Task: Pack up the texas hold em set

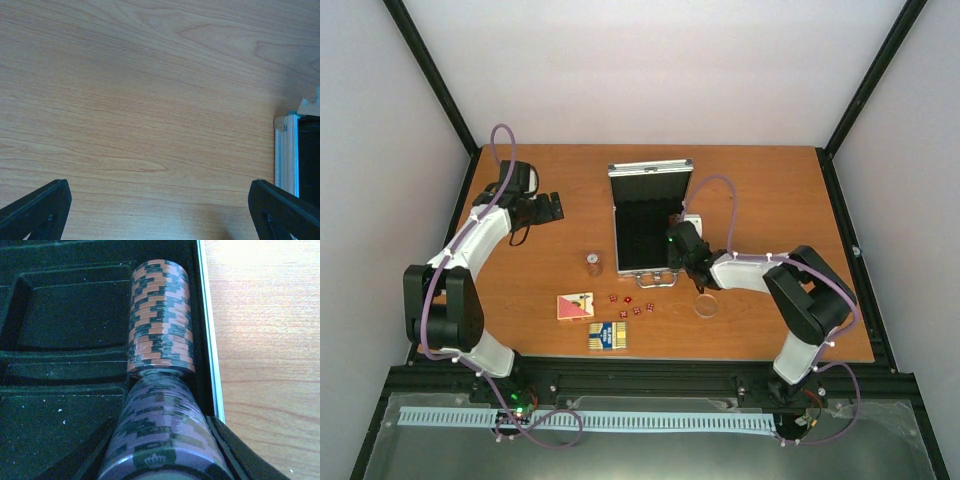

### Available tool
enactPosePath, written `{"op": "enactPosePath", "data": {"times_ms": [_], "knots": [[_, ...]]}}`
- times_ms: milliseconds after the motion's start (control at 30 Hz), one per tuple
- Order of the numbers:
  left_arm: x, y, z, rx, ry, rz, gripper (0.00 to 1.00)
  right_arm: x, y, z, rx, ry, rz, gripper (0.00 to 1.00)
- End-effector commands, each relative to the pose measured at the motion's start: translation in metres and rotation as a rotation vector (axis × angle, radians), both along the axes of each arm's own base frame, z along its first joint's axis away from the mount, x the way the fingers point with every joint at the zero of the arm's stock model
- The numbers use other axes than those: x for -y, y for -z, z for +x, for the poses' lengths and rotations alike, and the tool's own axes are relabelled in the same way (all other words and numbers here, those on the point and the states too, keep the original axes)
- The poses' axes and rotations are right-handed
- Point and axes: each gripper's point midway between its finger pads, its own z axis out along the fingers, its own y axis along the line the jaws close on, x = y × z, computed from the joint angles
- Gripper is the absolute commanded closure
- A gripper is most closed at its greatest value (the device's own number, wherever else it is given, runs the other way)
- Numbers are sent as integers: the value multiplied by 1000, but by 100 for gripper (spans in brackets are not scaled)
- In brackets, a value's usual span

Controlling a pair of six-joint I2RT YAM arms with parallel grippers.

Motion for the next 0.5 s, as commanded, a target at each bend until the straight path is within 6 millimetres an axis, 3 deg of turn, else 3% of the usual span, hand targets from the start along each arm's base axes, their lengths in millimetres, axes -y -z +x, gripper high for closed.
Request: {"op": "enactPosePath", "data": {"times_ms": [0,67,167,467], "knots": [[3,-10,7,24,13,-2,0,0,6,8,19,62,-6,80],[3,-11,7,26,12,-1,0,1,5,3,7,71,-6,57],[2,-13,7,31,13,3,0,3,-2,-5,-18,66,-10,34],[3,-20,7,55,5,-9,0,4,-46,-16,-44,-6,-50,20]]}}
